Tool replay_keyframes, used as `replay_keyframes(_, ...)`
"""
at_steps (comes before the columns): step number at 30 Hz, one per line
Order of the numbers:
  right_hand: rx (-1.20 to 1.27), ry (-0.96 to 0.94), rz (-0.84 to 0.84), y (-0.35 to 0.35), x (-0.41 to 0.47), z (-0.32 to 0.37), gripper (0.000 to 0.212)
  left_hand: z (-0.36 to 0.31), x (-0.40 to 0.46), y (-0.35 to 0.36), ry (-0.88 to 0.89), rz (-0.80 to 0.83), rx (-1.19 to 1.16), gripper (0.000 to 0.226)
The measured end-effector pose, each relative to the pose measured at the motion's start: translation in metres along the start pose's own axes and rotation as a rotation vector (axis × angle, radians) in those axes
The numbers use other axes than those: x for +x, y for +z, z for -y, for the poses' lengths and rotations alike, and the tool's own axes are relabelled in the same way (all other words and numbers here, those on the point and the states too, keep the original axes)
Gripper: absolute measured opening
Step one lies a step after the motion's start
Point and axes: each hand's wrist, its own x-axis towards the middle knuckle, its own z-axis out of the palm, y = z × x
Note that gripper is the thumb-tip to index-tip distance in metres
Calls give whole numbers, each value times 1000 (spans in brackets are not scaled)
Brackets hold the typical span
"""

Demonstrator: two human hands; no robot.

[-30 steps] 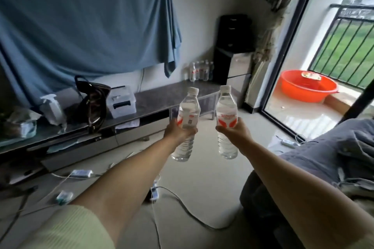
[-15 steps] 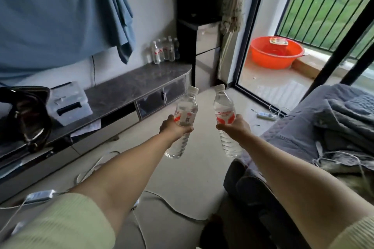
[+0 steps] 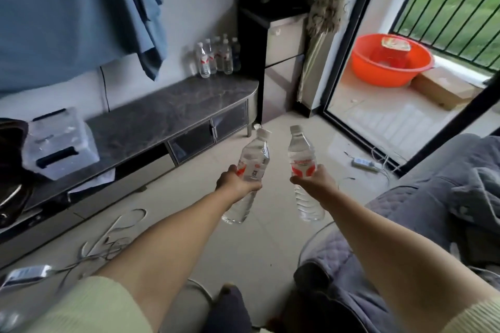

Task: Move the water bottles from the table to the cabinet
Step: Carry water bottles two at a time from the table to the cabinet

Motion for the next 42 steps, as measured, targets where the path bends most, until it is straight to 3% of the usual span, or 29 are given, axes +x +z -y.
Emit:
replay_keyframes(11, 27, 32, -58, 45, 140, 101, 55, -48, 189, -72, 32, 35, -68, 77)
replay_keyframes(22, 37, 19, -48, 77, 255, 208, 57, -83, 329, -128, 26, 60, -171, 37)
replay_keyframes(24, 39, 10, -42, 81, 278, 221, 55, -90, 353, -133, 21, 53, -193, 39)
replay_keyframes(28, 61, -20, -24, 87, 331, 249, 46, -106, 407, -141, -18, 41, -180, 64)
replay_keyframes(31, 60, -38, 12, 92, 382, 273, 48, -122, 455, -148, -74, 15, -164, 43)
replay_keyframes(33, 44, -40, 46, 94, 423, 294, 52, -137, 492, -154, -108, 2, -171, 41)
replay_keyframes(38, -10, -63, 89, 100, 513, 341, 55, -166, 572, -168, -189, -48, -239, 61)
replay_keyframes(42, -35, -46, 81, 113, 565, 366, 53, -173, 620, -173, -231, -79, -277, 61)
